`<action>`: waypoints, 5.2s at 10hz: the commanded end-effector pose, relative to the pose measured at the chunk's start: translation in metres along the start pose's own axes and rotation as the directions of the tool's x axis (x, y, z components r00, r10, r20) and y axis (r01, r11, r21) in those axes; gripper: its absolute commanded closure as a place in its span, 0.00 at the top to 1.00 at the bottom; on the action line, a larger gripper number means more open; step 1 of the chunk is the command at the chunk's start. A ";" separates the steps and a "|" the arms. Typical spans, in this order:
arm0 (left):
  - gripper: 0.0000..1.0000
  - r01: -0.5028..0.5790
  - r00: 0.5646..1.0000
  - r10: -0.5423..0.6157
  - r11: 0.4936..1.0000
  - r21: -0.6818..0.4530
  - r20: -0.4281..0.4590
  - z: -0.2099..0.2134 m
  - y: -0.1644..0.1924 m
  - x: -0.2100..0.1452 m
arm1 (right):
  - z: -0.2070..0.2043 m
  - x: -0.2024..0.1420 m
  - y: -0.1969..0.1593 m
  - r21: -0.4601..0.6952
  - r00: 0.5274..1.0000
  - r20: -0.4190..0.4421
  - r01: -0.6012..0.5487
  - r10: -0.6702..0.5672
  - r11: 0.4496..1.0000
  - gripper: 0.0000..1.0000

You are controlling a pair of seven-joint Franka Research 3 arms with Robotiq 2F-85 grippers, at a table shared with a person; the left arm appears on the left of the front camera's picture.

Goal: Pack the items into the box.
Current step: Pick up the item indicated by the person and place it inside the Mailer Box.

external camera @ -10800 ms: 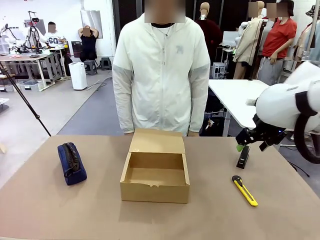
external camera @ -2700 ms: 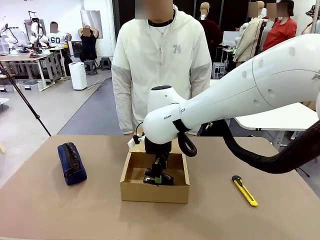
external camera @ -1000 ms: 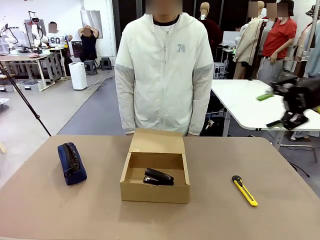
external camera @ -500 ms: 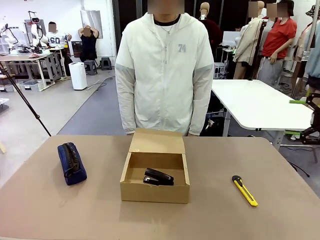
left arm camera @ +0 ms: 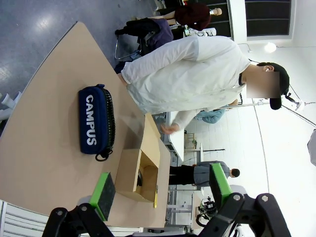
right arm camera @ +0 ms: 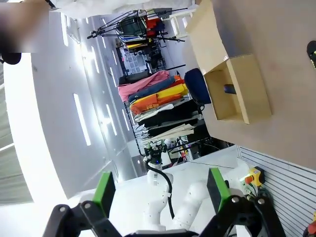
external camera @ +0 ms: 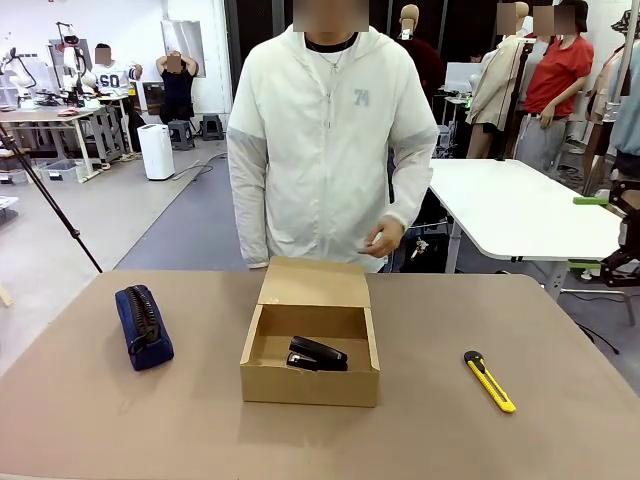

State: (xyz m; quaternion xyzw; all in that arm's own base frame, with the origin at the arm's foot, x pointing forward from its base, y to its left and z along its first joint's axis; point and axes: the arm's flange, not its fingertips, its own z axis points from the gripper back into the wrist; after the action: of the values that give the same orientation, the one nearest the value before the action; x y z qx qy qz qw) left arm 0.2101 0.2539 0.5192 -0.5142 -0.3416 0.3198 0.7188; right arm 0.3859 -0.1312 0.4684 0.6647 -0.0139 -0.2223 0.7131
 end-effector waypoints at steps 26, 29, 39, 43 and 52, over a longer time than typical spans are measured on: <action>1.00 0.013 1.000 -0.013 1.000 -0.022 0.007 0.000 0.000 0.000 | -0.186 -0.060 -0.027 -0.929 0.825 -0.188 -0.326 0.533 0.177 1.00; 1.00 0.013 1.000 -0.013 1.000 -0.022 0.007 0.000 0.000 0.000 | -0.207 -0.029 -0.068 -0.935 0.827 -0.300 -0.353 0.475 0.025 1.00; 1.00 0.013 1.000 -0.013 1.000 -0.022 0.007 0.000 0.000 0.000 | -0.239 0.036 -0.143 -0.932 0.846 -0.355 -0.356 0.397 -0.075 1.00; 1.00 0.013 1.000 -0.013 1.000 -0.022 0.007 0.000 0.000 0.000 | -0.242 0.040 -0.147 -0.934 0.857 -0.349 -0.351 0.379 -0.068 1.00; 1.00 0.013 1.000 -0.013 1.000 -0.022 0.007 0.000 0.000 0.000 | -0.242 0.042 -0.151 -0.934 0.876 -0.345 -0.356 0.337 -0.030 0.00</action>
State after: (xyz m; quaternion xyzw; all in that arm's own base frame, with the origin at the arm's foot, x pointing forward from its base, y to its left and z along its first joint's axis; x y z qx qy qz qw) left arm 0.2097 0.2539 0.5194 -0.5138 -0.3421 0.3198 0.7188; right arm 0.4564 0.0716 0.2961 -0.0260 -0.0340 0.0259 0.9987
